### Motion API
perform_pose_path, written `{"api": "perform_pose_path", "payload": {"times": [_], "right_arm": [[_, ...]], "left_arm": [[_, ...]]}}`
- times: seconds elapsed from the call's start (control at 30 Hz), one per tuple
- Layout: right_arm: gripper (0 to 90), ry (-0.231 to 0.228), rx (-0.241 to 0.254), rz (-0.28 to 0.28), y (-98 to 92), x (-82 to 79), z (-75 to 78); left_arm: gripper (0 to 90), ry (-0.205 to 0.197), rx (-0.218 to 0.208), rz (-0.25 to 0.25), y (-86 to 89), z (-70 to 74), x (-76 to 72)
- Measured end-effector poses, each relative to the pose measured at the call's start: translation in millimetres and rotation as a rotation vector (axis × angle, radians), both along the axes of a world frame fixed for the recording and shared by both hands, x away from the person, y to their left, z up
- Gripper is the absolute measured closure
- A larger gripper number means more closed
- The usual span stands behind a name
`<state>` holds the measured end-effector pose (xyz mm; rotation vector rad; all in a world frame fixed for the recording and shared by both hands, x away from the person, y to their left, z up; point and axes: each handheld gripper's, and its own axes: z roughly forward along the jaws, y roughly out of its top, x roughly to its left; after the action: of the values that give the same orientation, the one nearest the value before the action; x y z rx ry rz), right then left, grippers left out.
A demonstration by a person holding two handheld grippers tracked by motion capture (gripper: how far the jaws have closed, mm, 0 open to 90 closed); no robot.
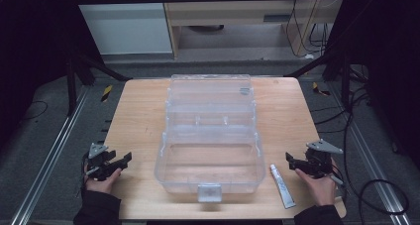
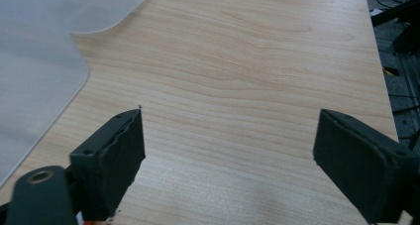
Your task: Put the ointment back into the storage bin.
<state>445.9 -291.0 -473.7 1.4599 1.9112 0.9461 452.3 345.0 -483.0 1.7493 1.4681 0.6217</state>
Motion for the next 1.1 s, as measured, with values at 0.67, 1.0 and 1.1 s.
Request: {"api": "perform_pose_path", "payload": {"times": [0.67,1.0,1.1], "right_arm": [[32.8,0.131,-0.077,0.098,29.1,-18.6,54.1],[35.5,0.216,-0.078,0.130,41.3,-19.6,67.0],[35.8,0.248,-0.078,0.152,45.5,-19.6,70.3]], "left_arm": [[31.1,0.013,0.041,-0.043,-10.8,-0.7,0.6],[31.0,0.008,0.040,-0.047,-10.4,-0.6,0.5],[31.0,0.009,0.041,-0.049,-11.3,-1.0,0.6]]}}
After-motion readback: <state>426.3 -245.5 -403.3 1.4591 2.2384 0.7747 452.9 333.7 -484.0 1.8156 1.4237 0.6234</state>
